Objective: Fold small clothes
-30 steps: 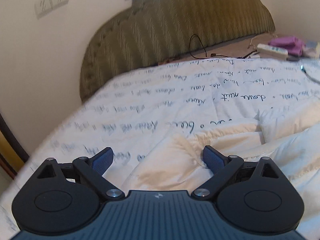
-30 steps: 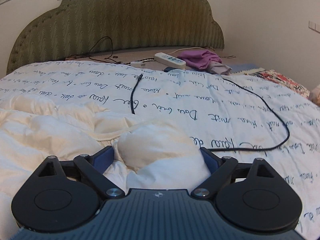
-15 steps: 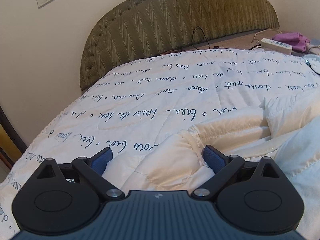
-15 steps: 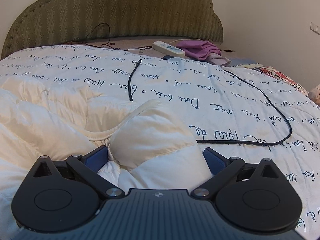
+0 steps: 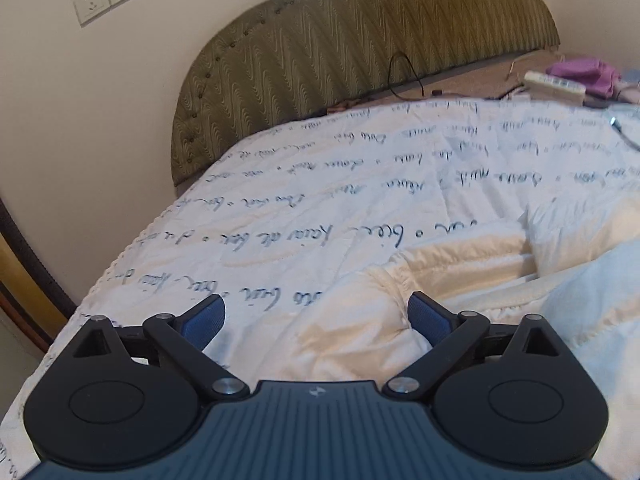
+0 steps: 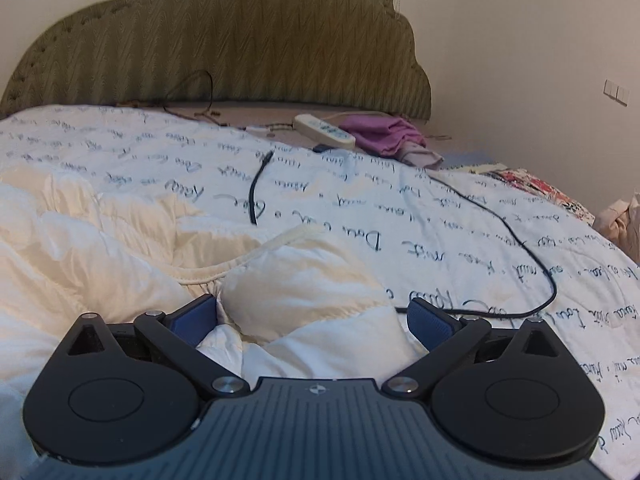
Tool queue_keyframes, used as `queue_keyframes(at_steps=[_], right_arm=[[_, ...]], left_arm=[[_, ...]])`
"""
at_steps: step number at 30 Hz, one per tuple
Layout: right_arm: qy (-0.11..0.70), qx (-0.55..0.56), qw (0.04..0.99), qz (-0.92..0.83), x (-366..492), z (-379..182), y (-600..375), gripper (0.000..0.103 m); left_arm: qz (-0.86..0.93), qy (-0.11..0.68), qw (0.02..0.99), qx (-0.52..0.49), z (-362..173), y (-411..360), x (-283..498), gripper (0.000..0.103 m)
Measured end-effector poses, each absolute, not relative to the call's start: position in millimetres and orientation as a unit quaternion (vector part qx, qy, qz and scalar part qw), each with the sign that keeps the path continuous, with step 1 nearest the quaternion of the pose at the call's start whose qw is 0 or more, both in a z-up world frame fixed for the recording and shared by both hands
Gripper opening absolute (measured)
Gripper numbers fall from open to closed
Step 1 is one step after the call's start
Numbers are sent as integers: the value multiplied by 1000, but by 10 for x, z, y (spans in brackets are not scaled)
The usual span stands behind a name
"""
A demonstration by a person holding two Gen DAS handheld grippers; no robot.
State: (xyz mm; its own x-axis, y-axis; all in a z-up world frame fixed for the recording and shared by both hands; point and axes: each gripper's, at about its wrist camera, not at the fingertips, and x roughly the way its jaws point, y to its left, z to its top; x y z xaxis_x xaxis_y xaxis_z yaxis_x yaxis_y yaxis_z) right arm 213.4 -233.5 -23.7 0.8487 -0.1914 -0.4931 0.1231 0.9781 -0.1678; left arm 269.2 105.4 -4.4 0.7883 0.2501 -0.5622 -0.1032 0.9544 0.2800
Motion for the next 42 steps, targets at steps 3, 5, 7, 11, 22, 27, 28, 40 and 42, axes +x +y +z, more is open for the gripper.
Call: queue_keyframes(at_steps=[3, 5, 7, 11, 22, 27, 28, 40, 42], right_arm=[[223, -12, 974, -42, 1866, 81, -2208, 100], [208, -13, 978, 1, 1741, 244, -1990, 101], [212, -44, 975, 44, 1684, 276, -1721, 103], [294, -126, 945, 73, 1877, -47, -1297, 103], [208, -175, 946, 179, 895, 245, -437, 103], [229, -221, 900, 298, 517, 75, 237, 102], [217, -247, 894, 306, 442, 25, 344, 102], [90, -430, 869, 227, 291, -486, 1280, 79], [108, -433, 863, 236, 329, -515, 1350, 32]], left_arm=[[70, 296, 946, 112, 147, 1210, 2494, 99], [66, 297, 946, 109, 214, 1328, 2427, 99], [53, 318, 944, 75, 252, 1498, 2401, 99], [5, 372, 928, -22, 206, 1850, 2433, 99], [-132, 439, 882, -109, -7, 2126, 2723, 99], [-140, 466, 859, -163, -157, 2188, 2877, 98], [-142, 466, 856, -175, -164, 2220, 2897, 98], [-140, 478, 819, -283, -189, 2420, 2957, 25], [-135, 474, 819, -294, -165, 2437, 2918, 20]])
